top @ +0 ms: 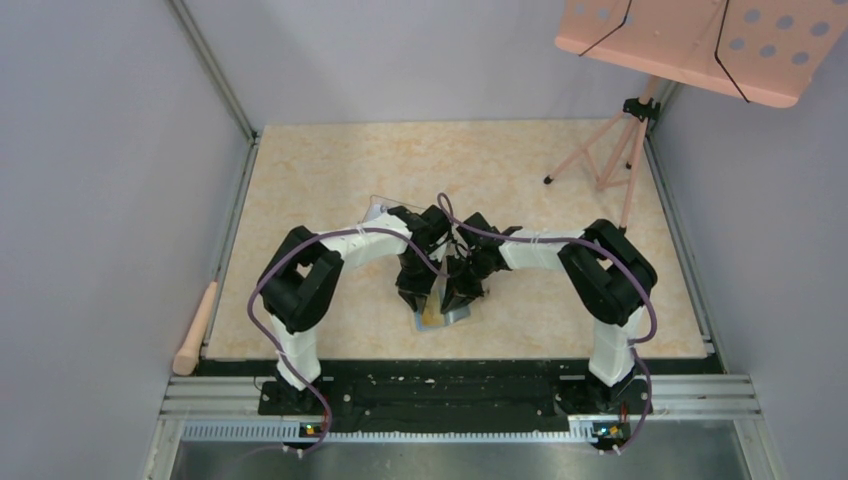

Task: Put the credit cards into the card holder
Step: Turn over the card slot in the card holder.

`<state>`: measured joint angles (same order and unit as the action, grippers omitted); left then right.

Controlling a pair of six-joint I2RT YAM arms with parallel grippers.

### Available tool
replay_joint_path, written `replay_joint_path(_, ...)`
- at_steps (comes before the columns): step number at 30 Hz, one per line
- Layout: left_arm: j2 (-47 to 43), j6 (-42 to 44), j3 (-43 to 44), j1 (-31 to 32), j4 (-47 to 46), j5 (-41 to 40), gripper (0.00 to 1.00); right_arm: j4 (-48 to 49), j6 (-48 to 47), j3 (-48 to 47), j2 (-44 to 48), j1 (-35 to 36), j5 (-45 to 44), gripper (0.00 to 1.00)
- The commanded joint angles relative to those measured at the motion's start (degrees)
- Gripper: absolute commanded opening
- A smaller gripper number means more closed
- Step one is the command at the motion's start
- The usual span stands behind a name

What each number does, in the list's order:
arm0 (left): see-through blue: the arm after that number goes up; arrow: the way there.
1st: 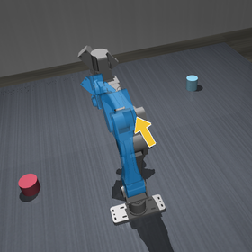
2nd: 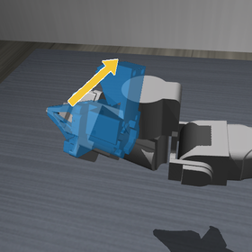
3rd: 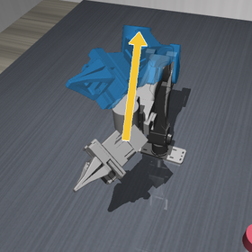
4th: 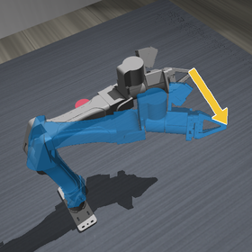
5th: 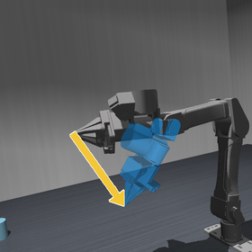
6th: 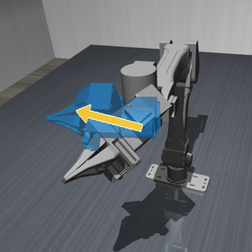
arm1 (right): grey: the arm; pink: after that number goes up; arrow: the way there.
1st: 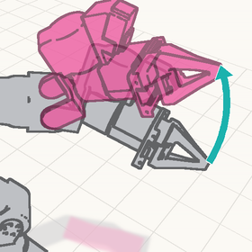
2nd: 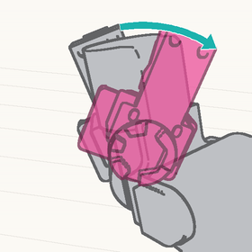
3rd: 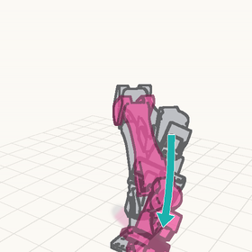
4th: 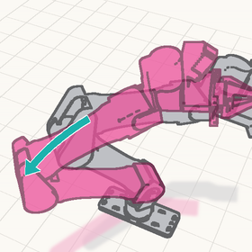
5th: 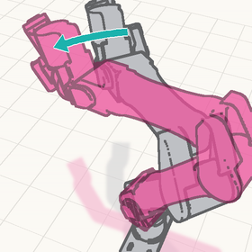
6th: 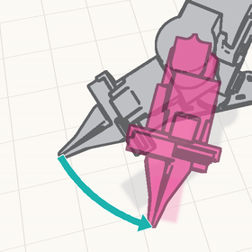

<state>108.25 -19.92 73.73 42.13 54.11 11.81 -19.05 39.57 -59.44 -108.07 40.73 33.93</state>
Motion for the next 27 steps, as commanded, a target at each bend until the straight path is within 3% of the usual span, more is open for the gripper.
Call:
replay_joint_path(1,-4.7,-1.7,0.7,0.8,-6.3,5.4,0.22,1.3,-0.8,-1.2,1.8,0.8,-0.7,0.00)
replay_joint_path(6,-6.7,-2.9,0.9,0.1,-7.2,6.7,0.16,1.3,-0.9,-1.4,2.2,0.8,-0.5,0.00)
replay_joint_path(9,-7.5,-3.8,0.7,-0.4,-8.3,8.3,0.17,1.7,-0.5,-1.6,2.7,0.8,-0.2,0.00)
replay_joint_path(14,-7.1,-4.9,-0.7,-2.0,-10.8,12.2,0.38,3.2,1.1,-1.6,3.9,0.4,1.1,0.00)
replay_joint_path(18,-6.1,-5.0,-1.4,-3.2,-11.7,13.5,0.40,7.3,4.2,0.1,5.1,-1.1,3.6,0.02)
replay_joint_path(23,-4.9,-4.1,-0.2,-4.5,-10.6,13.3,0.37,9.3,6.1,2.0,7.1,-3.0,4.6,0.05)
replay_joint_path(27,-3.7,-3.2,2.0,-4.8,-9.4,13.6,0.23,8.3,5.9,2.3,8.9,-4.2,4.3,0.16)
